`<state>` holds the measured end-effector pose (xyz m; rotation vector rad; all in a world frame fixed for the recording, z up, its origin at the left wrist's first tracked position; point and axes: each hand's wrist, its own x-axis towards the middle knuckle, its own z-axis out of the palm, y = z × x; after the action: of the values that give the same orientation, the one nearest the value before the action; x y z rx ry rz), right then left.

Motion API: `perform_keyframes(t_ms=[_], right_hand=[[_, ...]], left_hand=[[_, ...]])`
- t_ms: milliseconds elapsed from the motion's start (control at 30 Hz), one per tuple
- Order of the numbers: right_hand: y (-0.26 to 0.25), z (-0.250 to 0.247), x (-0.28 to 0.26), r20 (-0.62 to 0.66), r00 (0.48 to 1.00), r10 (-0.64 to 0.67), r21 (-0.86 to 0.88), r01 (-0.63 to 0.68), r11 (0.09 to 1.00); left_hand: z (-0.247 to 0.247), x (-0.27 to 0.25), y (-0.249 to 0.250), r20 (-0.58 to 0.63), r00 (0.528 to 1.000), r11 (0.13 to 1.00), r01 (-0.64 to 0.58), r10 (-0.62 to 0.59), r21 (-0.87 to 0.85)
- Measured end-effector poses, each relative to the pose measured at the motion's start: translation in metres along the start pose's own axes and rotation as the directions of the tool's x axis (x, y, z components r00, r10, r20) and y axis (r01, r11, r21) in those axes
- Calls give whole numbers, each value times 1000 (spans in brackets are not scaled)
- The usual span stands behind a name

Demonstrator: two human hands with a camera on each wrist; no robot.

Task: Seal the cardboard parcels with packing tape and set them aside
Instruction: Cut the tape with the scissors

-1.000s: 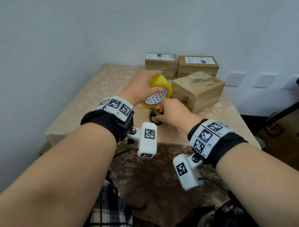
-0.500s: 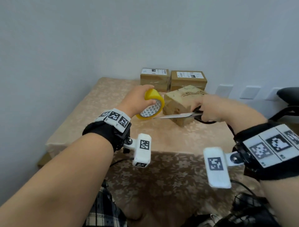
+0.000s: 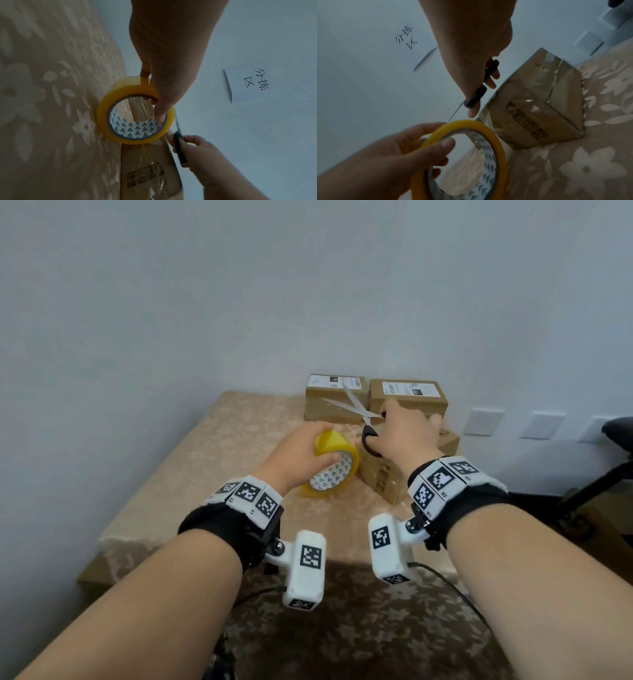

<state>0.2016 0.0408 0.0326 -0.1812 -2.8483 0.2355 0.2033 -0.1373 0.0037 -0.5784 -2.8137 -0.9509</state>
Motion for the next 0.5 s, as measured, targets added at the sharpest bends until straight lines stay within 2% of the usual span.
perform_keyframes(t_ms=[67, 167, 367, 500], right_hand=[[1, 10, 2, 24, 1000, 5, -7, -5, 1000], [5, 24, -1, -19, 1000, -19, 57, 20, 998], [6, 31, -2, -34, 998, 44, 252, -34, 967], [6, 32, -1, -27, 997, 75, 298, -64, 952]], left_hand=[[-1, 2, -1, 14, 999, 1000, -30, 30, 9], [-1, 2, -3, 50, 994, 995, -96, 96, -17], [-7, -4, -7, 55, 996, 997, -73, 73, 3], [-12, -9, -9, 71, 994, 996, -84, 84, 7]])
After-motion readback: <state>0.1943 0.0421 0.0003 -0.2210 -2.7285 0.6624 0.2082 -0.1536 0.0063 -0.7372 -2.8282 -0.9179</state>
